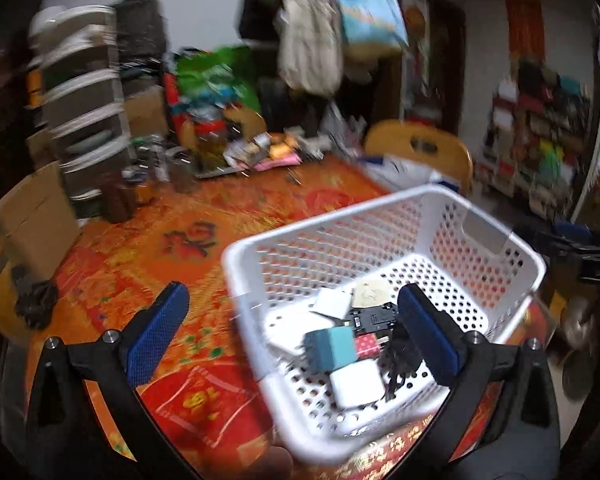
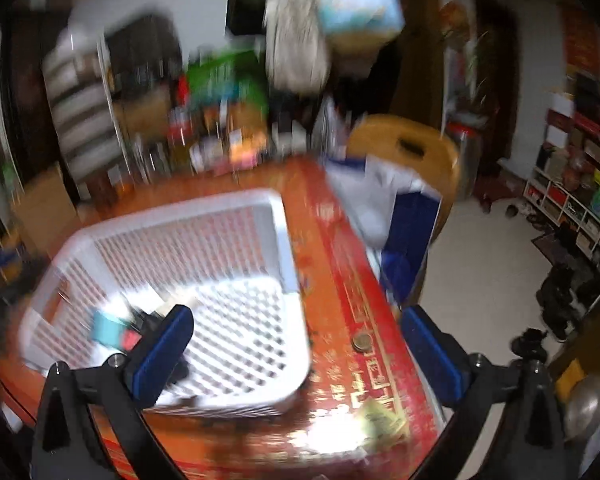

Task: Organize rigid objects

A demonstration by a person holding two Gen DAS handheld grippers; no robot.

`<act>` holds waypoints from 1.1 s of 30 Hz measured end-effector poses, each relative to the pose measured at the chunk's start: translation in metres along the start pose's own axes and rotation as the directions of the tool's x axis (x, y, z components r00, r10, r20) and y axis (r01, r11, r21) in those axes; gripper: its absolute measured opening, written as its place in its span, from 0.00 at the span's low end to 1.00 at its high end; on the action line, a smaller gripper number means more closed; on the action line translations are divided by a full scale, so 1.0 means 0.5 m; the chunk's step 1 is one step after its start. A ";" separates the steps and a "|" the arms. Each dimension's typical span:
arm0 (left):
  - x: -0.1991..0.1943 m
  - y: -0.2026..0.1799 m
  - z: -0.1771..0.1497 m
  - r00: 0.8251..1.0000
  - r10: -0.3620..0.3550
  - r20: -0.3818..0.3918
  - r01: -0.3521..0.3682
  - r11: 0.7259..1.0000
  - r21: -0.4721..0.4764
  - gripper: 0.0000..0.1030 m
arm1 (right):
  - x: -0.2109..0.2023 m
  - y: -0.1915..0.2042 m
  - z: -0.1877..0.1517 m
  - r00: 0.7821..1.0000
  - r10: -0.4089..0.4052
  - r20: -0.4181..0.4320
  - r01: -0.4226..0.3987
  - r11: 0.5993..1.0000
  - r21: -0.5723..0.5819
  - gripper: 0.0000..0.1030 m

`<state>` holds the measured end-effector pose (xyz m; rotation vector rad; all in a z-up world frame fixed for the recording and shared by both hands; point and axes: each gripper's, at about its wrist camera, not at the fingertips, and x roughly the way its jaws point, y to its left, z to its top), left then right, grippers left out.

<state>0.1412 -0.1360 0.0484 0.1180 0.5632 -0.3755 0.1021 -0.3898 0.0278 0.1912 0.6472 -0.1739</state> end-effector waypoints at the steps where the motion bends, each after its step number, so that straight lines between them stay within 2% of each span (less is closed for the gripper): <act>1: -0.029 0.014 -0.010 1.000 0.024 0.018 -0.024 1.000 -0.014 1.00 | -0.039 0.010 -0.010 0.998 0.014 0.053 -0.016 1.000 0.024 1.00; 4: -0.125 0.049 -0.043 0.994 0.097 0.055 -0.095 0.995 -0.044 1.00 | -0.114 0.057 -0.044 0.995 0.001 0.104 -0.005 0.999 0.037 1.00; 7: -0.236 0.071 -0.090 0.983 0.159 0.096 -0.153 0.986 -0.064 1.00 | -0.187 0.127 -0.089 0.994 0.028 0.108 -0.023 0.999 -0.043 1.00; 10: -0.310 0.068 -0.120 0.985 0.140 0.099 -0.133 0.988 -0.076 1.00 | -0.267 0.187 -0.134 0.990 0.010 0.143 0.005 0.994 -0.107 1.00; 13: -0.352 0.049 -0.140 0.992 0.107 0.069 -0.102 0.992 -0.071 1.00 | -0.324 0.225 -0.162 0.989 0.063 0.133 -0.046 0.991 -0.126 1.00; 15: -0.359 0.029 -0.145 0.996 0.077 0.052 -0.074 0.995 -0.065 1.00 | -0.346 0.252 -0.172 0.989 0.073 0.130 -0.051 0.985 -0.167 1.00; 17: -0.345 -0.001 -0.150 0.997 0.077 0.032 -0.076 0.996 -0.042 1.00 | -0.344 0.265 -0.177 0.990 0.083 0.111 -0.060 0.979 -0.193 1.00; 21: -0.290 -0.044 -0.153 0.998 0.063 -0.009 -0.063 0.997 -0.037 1.00 | -0.315 0.262 -0.179 0.995 0.074 0.061 -0.061 0.982 -0.181 1.00; 26: -0.251 -0.053 -0.158 0.998 0.061 -0.035 -0.063 0.997 -0.048 1.00 | -0.271 0.248 -0.185 0.997 0.075 0.017 -0.072 0.985 -0.159 1.00; 33: -0.241 -0.056 -0.159 0.998 0.062 -0.030 -0.064 0.996 -0.056 1.00 | -0.256 0.237 -0.184 0.997 0.076 0.005 -0.075 0.986 -0.147 1.00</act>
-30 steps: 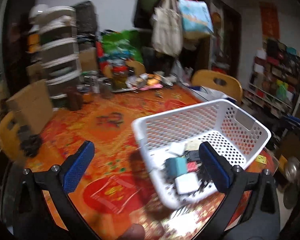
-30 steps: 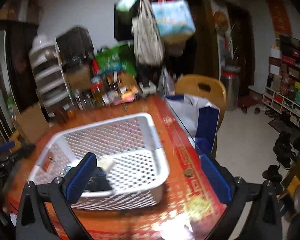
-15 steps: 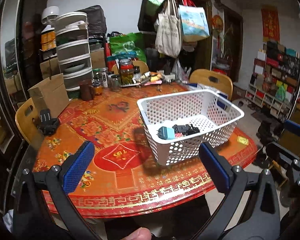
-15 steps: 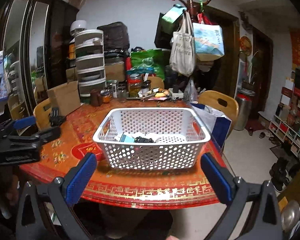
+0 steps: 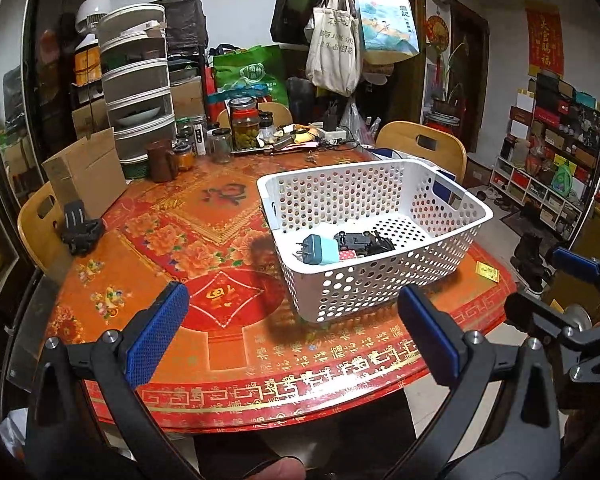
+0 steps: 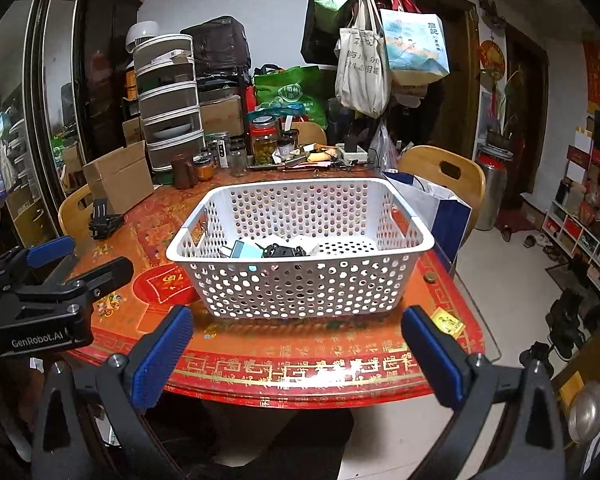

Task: Organize rigid objects

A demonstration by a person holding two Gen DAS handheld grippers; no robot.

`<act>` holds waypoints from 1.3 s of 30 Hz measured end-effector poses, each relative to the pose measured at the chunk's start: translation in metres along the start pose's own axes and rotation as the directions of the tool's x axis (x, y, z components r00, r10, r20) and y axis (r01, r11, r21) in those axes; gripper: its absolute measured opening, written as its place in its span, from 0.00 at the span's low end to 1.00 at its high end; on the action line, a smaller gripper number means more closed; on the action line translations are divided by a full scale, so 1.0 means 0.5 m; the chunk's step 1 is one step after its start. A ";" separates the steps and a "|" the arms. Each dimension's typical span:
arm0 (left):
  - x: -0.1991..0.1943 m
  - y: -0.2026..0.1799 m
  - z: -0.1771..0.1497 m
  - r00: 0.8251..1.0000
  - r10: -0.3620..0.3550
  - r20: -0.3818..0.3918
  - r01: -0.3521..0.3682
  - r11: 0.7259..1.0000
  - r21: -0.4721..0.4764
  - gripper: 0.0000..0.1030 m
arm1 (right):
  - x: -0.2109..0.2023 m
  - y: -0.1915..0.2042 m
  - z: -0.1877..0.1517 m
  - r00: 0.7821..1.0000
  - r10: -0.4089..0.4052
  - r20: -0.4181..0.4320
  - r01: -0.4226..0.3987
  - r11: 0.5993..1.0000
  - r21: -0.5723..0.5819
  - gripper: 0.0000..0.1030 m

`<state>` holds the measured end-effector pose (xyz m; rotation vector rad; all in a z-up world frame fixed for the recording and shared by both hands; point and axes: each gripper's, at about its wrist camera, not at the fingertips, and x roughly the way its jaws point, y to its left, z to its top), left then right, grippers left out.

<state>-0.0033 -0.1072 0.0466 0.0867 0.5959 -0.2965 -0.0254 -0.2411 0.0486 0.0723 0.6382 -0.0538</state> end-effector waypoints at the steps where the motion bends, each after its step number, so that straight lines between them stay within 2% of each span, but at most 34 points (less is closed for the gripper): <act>1: 0.000 0.002 0.001 1.000 -0.002 0.000 0.002 1.000 -0.002 1.00 | 0.000 0.000 0.000 1.000 -0.001 0.001 0.001 1.000 -0.001 1.00; 39: 0.002 -0.008 0.004 1.000 0.006 -0.009 -0.006 1.000 -0.002 1.00 | -0.003 0.002 0.000 1.000 -0.007 0.000 0.007 1.000 -0.013 1.00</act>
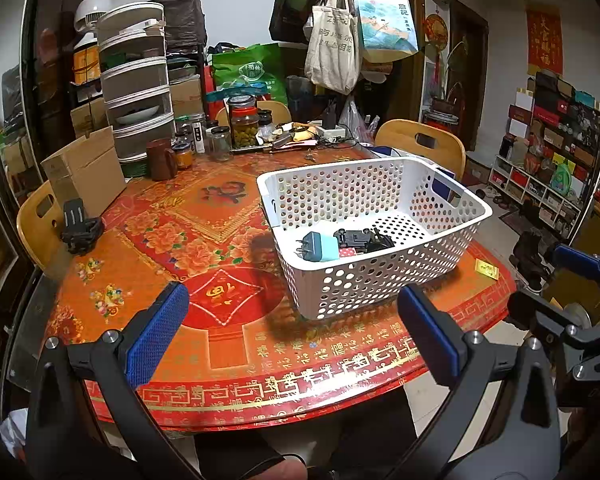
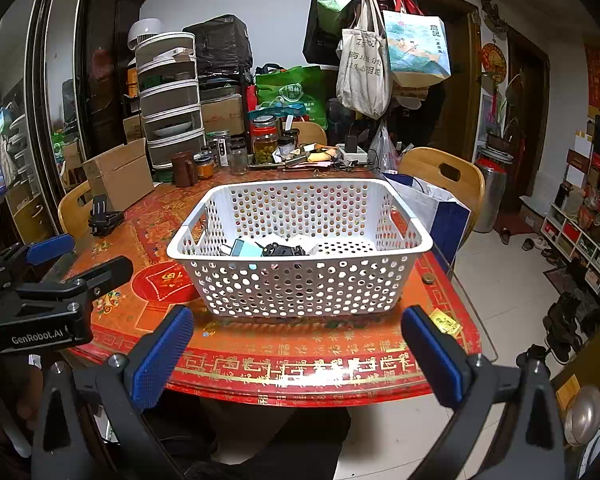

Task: Organize rigid objects

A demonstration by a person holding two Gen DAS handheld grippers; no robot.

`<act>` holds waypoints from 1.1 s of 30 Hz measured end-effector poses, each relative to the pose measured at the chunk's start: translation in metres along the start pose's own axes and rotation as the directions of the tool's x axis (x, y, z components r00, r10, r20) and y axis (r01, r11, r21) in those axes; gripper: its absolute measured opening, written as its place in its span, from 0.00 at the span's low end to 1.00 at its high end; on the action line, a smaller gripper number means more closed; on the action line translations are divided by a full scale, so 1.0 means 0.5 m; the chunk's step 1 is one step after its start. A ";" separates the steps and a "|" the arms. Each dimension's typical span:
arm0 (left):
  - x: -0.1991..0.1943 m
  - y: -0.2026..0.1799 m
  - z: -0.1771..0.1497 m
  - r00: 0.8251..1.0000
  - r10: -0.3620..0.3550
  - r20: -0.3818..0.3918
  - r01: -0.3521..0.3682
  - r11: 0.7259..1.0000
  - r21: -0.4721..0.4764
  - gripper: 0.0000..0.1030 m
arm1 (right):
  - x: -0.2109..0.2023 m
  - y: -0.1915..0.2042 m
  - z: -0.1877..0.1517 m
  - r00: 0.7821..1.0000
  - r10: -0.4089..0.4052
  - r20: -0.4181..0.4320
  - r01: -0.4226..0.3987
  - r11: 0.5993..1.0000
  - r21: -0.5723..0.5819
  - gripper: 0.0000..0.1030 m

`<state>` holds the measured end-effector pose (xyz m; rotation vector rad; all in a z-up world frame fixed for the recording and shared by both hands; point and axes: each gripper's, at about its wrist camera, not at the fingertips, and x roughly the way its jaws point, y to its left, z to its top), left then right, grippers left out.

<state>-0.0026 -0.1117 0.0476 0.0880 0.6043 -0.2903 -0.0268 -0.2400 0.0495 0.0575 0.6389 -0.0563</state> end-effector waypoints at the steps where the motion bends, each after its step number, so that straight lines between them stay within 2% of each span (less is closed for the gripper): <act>1: 0.000 -0.001 0.000 1.000 0.001 0.000 -0.001 1.000 -0.001 1.00 | 0.000 0.000 0.000 1.000 0.000 0.000 0.000 1.000 0.000 1.00; 33: 0.002 -0.001 -0.004 1.000 -0.002 -0.007 0.002 1.000 0.008 1.00 | 0.000 0.008 -0.005 1.000 0.004 -0.004 -0.004 1.000 -0.005 1.00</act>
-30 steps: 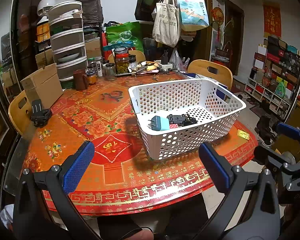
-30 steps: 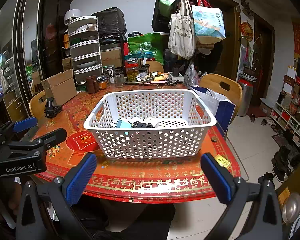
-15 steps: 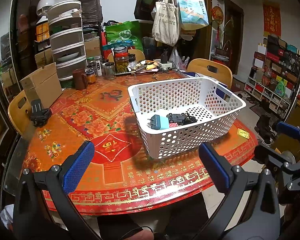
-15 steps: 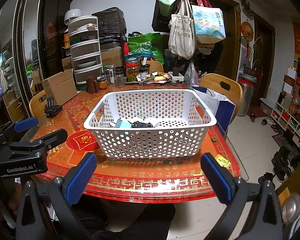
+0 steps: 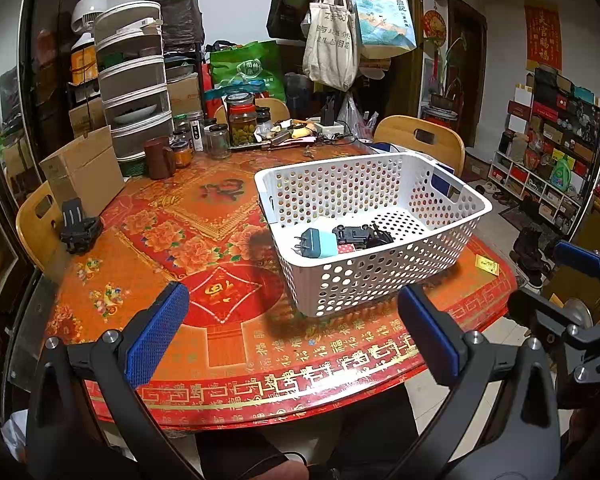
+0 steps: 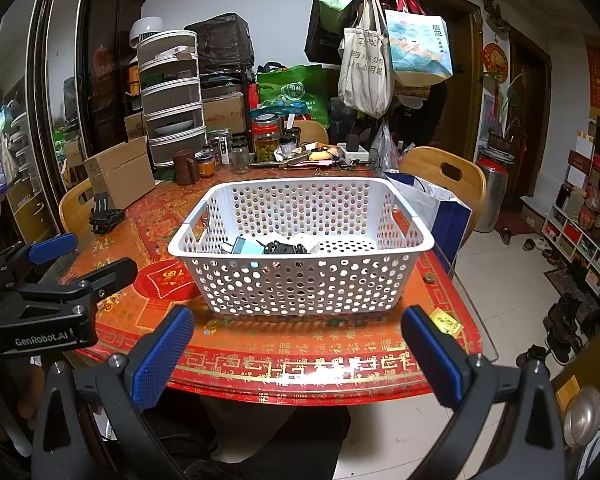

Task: Organize rigid objects

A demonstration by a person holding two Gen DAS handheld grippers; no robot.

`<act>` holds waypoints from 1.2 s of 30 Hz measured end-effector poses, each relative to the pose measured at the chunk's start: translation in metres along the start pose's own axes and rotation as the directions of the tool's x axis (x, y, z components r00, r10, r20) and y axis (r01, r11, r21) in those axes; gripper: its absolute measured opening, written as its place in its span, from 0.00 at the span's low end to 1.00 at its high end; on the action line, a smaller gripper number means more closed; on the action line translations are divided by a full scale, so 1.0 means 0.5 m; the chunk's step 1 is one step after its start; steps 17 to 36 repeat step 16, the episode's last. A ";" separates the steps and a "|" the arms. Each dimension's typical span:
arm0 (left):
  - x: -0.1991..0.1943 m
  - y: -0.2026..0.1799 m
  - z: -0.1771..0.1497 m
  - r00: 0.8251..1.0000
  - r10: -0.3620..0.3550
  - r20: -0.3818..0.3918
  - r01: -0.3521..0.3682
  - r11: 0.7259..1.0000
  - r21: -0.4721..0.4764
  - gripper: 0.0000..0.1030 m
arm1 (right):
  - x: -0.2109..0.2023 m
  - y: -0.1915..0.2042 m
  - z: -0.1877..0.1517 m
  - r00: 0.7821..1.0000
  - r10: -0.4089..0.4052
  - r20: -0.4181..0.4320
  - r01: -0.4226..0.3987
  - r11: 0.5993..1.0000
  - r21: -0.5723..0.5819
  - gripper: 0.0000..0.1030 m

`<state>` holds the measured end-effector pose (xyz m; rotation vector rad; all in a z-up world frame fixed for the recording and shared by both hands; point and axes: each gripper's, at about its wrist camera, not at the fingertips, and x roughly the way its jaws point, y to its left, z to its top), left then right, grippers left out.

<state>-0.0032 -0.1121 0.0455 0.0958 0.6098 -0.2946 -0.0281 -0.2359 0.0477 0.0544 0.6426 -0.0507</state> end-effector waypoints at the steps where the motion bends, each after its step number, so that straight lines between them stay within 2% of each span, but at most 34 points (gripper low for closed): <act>1: 0.000 0.001 -0.002 1.000 -0.002 -0.002 0.002 1.000 0.001 1.00 | 0.000 0.001 -0.001 1.000 0.000 -0.001 0.000 1.000 -0.001 1.00; 36: 0.001 0.010 -0.016 1.000 0.002 0.002 -0.002 1.000 0.018 1.00 | 0.000 0.005 -0.002 1.000 0.003 -0.001 -0.003 1.000 -0.005 1.00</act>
